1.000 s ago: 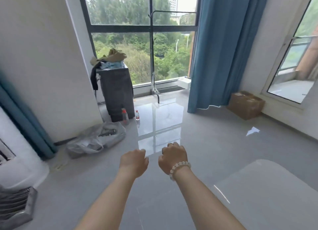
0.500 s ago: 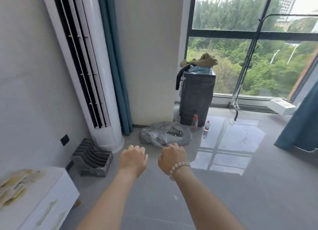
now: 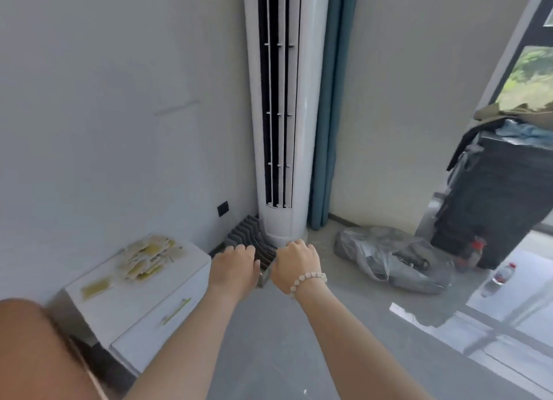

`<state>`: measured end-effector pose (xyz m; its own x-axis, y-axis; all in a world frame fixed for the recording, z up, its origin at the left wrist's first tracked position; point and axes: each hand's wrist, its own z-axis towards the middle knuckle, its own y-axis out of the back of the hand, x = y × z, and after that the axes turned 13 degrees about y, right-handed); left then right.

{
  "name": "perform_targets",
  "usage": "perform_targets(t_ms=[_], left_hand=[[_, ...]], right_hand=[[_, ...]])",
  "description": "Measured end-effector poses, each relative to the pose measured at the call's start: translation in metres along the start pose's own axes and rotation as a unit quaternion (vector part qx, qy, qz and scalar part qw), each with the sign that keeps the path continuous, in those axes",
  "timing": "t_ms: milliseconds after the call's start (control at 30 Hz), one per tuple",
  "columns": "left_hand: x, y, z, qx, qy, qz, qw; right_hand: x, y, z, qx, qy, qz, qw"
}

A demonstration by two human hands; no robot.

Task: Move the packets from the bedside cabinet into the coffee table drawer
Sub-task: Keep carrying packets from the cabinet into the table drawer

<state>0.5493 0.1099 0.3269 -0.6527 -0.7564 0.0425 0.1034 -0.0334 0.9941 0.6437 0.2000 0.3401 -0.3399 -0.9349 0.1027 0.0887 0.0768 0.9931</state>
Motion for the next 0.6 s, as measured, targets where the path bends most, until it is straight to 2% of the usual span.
perform_targets(t_ms=[200,400,600], left_hand=[[0.048,-0.004,0.026,0.005,0.107,0.010,0.994],[0.096,-0.018,0.024,0.026,0.205,0.031,0.978],[0.159,-0.026,0.027,0.034,0.285,0.050,0.957]], right_hand=[[0.022,-0.014,0.070,0.022,0.099,0.016,0.995],[0.073,-0.034,0.114,0.045,0.207,0.026,0.977],[0.129,-0.050,0.158,0.059,0.278,0.037,0.958]])
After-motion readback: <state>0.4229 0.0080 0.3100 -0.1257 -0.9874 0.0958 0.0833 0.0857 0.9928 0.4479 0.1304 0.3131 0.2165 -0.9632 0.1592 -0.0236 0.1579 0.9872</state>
